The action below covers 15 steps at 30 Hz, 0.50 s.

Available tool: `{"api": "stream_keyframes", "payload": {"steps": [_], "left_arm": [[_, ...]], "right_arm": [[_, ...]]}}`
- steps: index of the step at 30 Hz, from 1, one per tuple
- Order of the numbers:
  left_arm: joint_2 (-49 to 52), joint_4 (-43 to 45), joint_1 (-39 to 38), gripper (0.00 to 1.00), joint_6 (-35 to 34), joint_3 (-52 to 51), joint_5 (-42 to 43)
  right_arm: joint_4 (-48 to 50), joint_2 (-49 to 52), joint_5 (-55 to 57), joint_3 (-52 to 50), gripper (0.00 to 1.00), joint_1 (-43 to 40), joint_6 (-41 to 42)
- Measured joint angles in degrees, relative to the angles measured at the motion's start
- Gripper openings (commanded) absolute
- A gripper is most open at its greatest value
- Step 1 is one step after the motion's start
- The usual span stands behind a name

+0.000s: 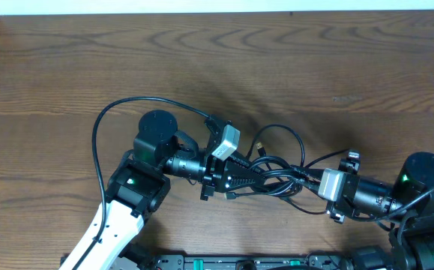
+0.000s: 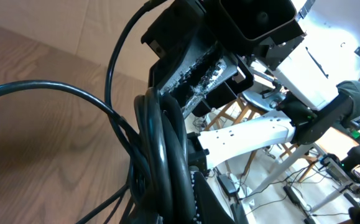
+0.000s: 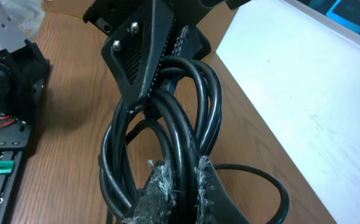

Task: Untangle cables

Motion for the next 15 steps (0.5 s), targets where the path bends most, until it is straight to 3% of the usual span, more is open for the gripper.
{"api": "stream_keyframes", "payload": {"steps": [3, 8, 15], "left_arm": [[0.0, 0.0, 0.0, 0.08, 0.0, 0.0, 0.0], [0.0, 1.0, 0.0, 0.54, 0.1, 0.0, -0.2], [0.0, 1.0, 3.6, 0.69, -6.5, 0.0, -0.7]], "right_arm": [[-0.4, 0.0, 0.2, 0.0, 0.01, 0.0, 0.0], [-1.7, 0.0, 1.9, 0.0, 0.01, 0.0, -0.1], [-1.9, 0.1, 3.6, 0.0, 0.01, 0.0, -0.8]]}}
